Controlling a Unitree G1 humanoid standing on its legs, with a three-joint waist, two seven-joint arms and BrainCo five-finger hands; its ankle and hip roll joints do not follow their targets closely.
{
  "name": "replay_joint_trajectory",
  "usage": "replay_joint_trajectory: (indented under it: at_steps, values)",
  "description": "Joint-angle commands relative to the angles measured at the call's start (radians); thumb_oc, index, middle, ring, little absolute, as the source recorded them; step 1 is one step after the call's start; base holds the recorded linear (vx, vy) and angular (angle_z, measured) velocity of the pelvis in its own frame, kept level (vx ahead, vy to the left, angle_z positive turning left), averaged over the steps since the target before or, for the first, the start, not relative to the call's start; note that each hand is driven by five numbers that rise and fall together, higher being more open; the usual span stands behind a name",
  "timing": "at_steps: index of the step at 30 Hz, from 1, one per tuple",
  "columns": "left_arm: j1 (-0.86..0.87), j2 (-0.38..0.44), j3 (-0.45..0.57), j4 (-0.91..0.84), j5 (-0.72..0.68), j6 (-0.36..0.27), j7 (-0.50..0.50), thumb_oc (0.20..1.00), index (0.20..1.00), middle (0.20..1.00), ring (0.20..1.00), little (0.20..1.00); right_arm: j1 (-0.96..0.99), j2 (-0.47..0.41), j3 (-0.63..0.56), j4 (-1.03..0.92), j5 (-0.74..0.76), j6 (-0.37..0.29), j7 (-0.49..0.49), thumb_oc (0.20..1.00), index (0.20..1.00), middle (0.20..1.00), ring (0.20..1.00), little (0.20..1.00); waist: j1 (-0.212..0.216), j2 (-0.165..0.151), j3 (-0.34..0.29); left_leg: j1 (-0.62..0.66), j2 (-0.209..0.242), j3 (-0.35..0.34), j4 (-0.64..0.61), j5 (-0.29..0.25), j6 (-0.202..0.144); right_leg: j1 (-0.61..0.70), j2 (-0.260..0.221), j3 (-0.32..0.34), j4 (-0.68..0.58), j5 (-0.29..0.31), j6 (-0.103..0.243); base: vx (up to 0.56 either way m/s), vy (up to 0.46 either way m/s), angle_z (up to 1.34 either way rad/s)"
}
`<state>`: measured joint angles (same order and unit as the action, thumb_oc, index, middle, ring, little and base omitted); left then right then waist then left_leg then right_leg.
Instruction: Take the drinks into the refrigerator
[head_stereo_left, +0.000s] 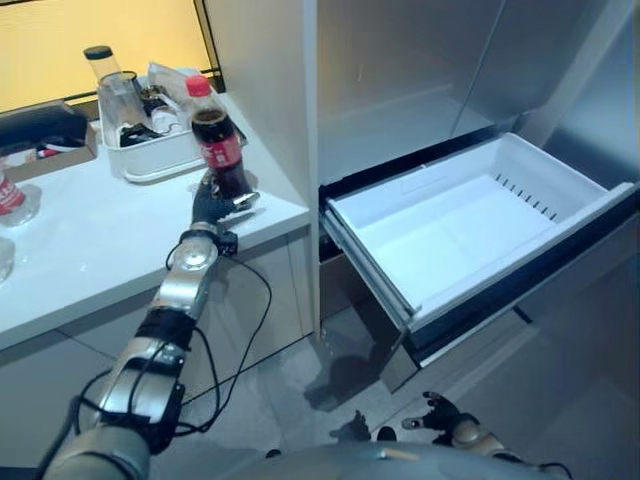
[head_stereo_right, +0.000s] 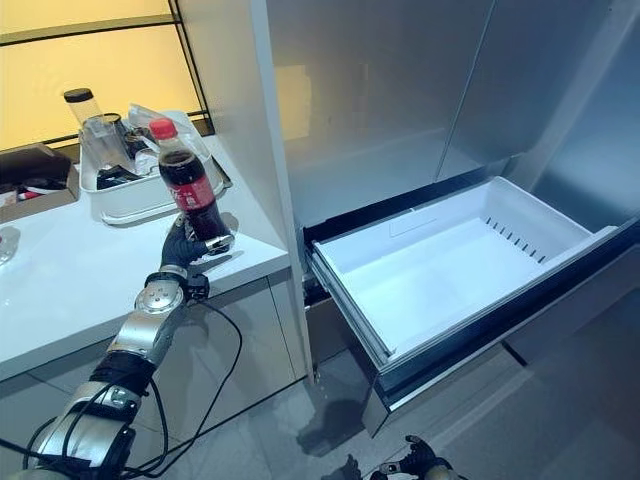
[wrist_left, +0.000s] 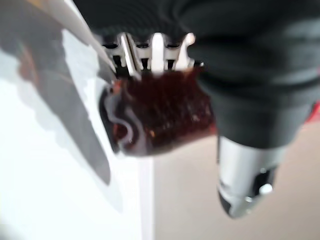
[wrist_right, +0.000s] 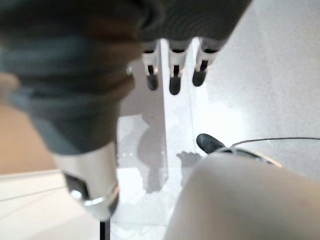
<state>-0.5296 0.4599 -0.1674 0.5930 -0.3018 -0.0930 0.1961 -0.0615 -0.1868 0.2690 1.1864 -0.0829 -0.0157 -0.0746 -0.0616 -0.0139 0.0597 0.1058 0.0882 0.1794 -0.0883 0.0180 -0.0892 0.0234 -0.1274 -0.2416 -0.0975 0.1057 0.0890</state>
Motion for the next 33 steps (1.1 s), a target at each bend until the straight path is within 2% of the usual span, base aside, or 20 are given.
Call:
replay_joint_trajectory:
  at_steps: [1,13,14,18,24,28,33]
  values:
    - [-0.172,0.016,-0.007,0.103,-0.051,-0.016,-0.019,1.000,1.000,1.000,1.000,1.000,-0.059,0.011,0.010,0.052,0.043,-0.011,-0.018,1.000,1.000,1.000,1.000,1.000,-0.028,-0.006,0.031,-0.040,-0.036,0.002,0.001,-0.036,0.025,0.035,-0.025,-0.023,0.010,-0.041,0.070,0.00,-0.002,-0.12]
    - [-0.270,-0.010,-0.051,0.190,-0.061,-0.005,-0.019,1.000,1.000,1.000,1.000,1.000,-0.051,0.007,0.000,0.058,0.066,-0.013,-0.033,1.000,1.000,1.000,1.000,1.000,-0.057,0.000,0.039,-0.048,-0.031,0.016,0.001,-0.034,0.022,0.018,-0.022,-0.007,0.010,-0.035,0.072,0.00,-0.003,-0.04]
    - [-0.280,-0.020,-0.052,0.197,-0.066,-0.009,-0.014,0.200,0.200,0.200,0.200,0.200,-0.052,0.007,-0.001,0.059,0.071,-0.013,-0.036,1.000,1.000,1.000,1.000,1.000,-0.061,0.000,0.043,-0.051,-0.030,0.018,0.001,-0.033,0.021,0.014,-0.022,-0.006,0.010,-0.033,0.071,0.00,0.000,0.00]
    - [-0.270,-0.046,-0.052,0.171,-0.077,-0.027,-0.008,0.200,0.200,0.200,0.200,0.200,-0.055,0.007,-0.011,0.053,0.085,-0.020,-0.044,1.000,1.000,1.000,1.000,1.000,-0.068,0.000,0.053,-0.060,-0.028,0.021,0.001,-0.029,0.020,0.001,-0.021,0.001,0.010,-0.030,0.070,-0.01,-0.002,-0.05]
    - [-0.159,-0.086,-0.034,0.066,-0.060,-0.044,-0.011,0.200,0.200,0.200,0.200,0.200,-0.039,0.004,-0.052,0.053,0.104,-0.028,-0.054,1.000,1.000,1.000,1.000,1.000,-0.064,-0.003,0.053,-0.060,-0.026,0.019,0.001,-0.032,0.021,0.004,-0.023,-0.002,0.010,-0.032,0.069,0.00,-0.003,-0.04]
    - [-0.069,-0.120,-0.015,-0.022,-0.064,-0.057,-0.024,0.200,0.200,0.200,0.200,0.200,-0.031,-0.005,-0.093,0.055,0.125,-0.031,-0.060,1.000,1.000,1.000,1.000,1.000,-0.057,-0.008,0.053,-0.055,-0.026,0.014,0.001,-0.035,0.021,0.012,-0.024,-0.007,0.010,-0.035,0.067,0.00,0.000,0.00]
    - [0.123,-0.157,0.003,-0.207,-0.089,-0.071,-0.095,0.200,0.200,0.200,0.200,0.200,-0.027,-0.008,-0.191,0.039,0.222,-0.047,-0.067,1.000,1.000,1.000,1.000,1.000,-0.042,-0.015,0.056,-0.056,-0.028,0.004,0.001,-0.039,0.025,0.015,-0.026,-0.013,0.010,-0.036,0.067,0.00,0.000,0.00]
